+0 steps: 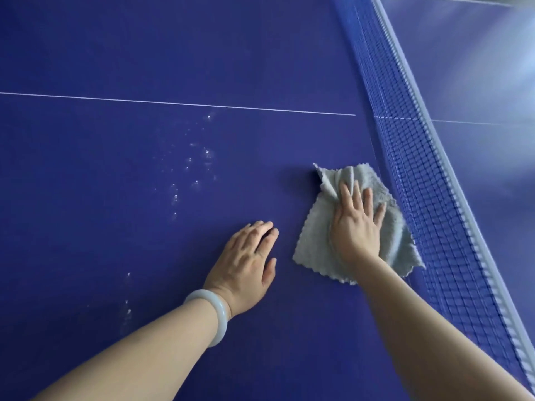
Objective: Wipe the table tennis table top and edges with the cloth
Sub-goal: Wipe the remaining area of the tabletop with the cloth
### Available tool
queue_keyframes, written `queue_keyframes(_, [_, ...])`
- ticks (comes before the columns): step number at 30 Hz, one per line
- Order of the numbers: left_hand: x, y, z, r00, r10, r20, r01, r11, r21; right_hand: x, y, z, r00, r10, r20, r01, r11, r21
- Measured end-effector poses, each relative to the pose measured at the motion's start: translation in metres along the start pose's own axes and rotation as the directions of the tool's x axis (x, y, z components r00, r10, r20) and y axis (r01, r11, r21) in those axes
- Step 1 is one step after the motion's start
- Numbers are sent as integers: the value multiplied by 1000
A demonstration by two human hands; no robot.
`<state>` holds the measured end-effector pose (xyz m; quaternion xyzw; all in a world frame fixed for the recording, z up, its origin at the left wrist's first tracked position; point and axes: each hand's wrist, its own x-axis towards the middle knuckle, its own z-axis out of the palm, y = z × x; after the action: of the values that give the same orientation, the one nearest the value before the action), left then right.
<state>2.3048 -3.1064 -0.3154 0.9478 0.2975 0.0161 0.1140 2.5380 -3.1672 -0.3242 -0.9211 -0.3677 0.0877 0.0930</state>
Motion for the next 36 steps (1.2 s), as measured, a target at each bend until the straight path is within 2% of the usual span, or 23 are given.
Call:
queue_keyframes(2, [0,0,1,1000,11,-3,-11,1000,-15,-16,-21,6,999,38,15,-38,999,19])
queue_keyframes(4, [1,1,1,1000,20,-6,-21,999,-41,-65,-37,19,991,-130,9,130,991,-20])
queue_keyframes(6, [2,1,1,999,21,-27,-23,998,-53,-131,-37,28,942,-337,7,337,941,-27])
queue_keyframes(9, [0,-1,5,999,25,-26,-26,998,-54,-193,-2,27,899,-437,26,437,899,-9])
queue_keyframes(13, [-6,4,0,997,73,26,-73,997,25,-207,17,14,941,-338,17,338,941,-19])
queue_keyframes(18, [-71,20,-12,993,115,2,-115,993,-5,-206,13,15,961,-276,19,276,961,-23])
queue_keyframes(23, [-136,14,3,982,182,56,-182,983,-4,-197,8,16,999,-34,-33,33,999,-29])
queue_keyframes(28, [-135,8,10,983,181,11,-181,983,-32,-164,14,17,985,170,-22,-172,983,-70])
queue_keyframes(32, [-135,9,14,985,173,-17,-174,984,-38,-112,12,8,939,345,-3,-345,938,-11])
queue_keyframes(34, [-135,10,14,985,171,-26,-171,985,-35,-110,5,7,939,343,-5,-343,939,12])
queue_keyframes(36, [-135,11,14,985,174,-15,-175,984,-47,-135,-2,12,974,223,-37,-222,975,32])
